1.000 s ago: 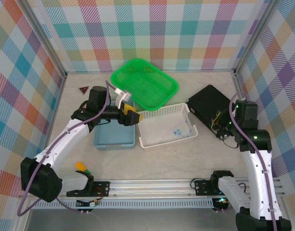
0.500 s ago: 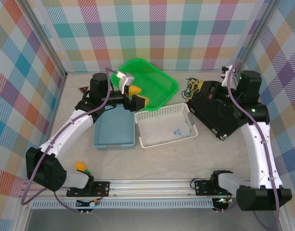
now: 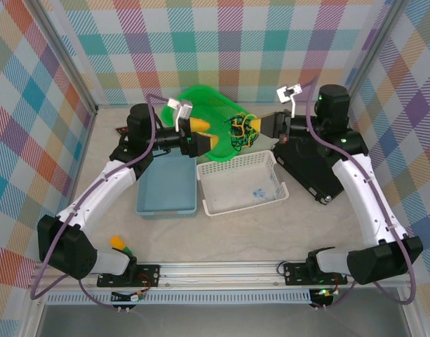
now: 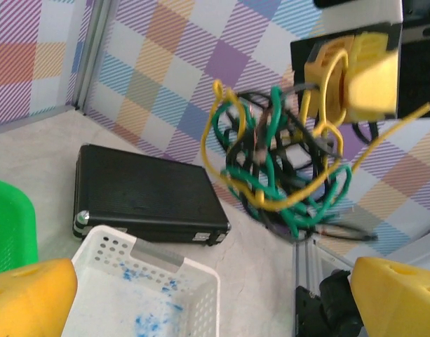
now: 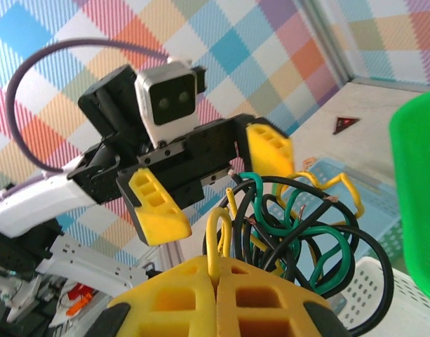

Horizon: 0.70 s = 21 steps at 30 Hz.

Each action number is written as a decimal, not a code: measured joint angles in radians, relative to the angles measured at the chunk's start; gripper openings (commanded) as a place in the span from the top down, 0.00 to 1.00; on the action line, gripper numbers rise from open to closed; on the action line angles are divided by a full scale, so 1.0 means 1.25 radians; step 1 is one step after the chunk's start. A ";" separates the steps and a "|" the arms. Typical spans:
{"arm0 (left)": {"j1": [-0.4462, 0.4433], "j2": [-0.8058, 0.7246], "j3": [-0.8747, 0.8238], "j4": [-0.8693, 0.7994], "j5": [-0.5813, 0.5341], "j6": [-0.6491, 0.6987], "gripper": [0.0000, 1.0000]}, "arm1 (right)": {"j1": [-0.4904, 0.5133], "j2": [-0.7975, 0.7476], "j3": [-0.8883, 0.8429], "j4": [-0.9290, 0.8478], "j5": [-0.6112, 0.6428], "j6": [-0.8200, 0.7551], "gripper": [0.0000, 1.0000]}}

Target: Untangle the cables

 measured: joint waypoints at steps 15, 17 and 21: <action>0.000 -0.006 -0.062 0.143 0.060 -0.131 0.00 | 0.090 0.052 0.000 0.145 0.051 0.031 1.00; 0.000 -0.004 -0.064 0.162 0.073 -0.147 0.00 | 0.102 0.057 0.000 0.179 0.065 0.055 1.00; 0.000 0.009 -0.069 0.234 0.087 -0.198 0.00 | 0.132 0.069 0.000 0.211 0.088 0.077 1.00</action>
